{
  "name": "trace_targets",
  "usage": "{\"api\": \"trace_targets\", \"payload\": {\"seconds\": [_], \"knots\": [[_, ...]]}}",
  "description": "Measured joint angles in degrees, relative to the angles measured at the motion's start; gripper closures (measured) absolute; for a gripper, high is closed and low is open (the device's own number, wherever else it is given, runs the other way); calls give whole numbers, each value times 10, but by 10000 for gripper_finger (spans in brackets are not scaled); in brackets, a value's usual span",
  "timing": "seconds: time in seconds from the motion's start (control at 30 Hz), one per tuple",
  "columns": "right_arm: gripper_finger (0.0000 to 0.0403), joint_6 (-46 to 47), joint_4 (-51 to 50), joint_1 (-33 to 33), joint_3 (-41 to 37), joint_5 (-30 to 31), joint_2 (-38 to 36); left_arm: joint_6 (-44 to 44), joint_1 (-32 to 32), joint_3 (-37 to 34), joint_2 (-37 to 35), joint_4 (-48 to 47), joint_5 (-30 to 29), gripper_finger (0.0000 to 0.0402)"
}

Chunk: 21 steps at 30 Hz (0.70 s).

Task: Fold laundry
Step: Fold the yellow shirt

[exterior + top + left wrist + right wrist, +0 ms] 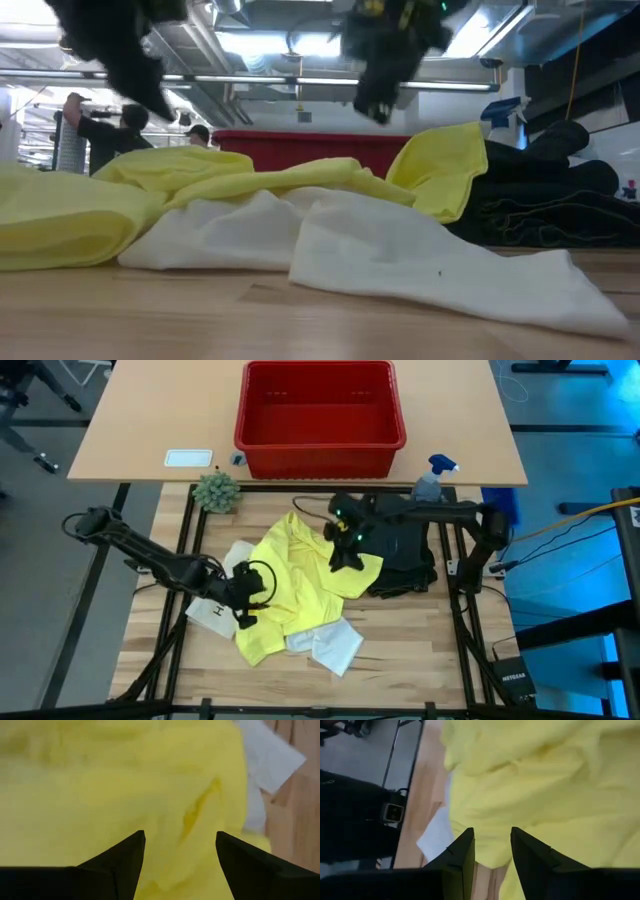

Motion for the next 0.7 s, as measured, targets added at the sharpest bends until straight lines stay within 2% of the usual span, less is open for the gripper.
{"api": "trace_targets", "payload": {"seconds": [0.13,0.23,0.4,0.5,0.7], "knots": [[285,93,140,21,-86,28,-1,166,0,12,0,-1,-21,167],[285,164,270,40,-125,59,-2,258,9,6,0,-5,-21,167],[285,277,499,49,-149,163,-5,364,31,-15,1,13,-21,167],[285,285,532,45,-149,212,-6,387,50,-28,2,53,-1,167],[285,287,474,20,-149,205,-7,397,79,-35,37,146,83,167]]}}
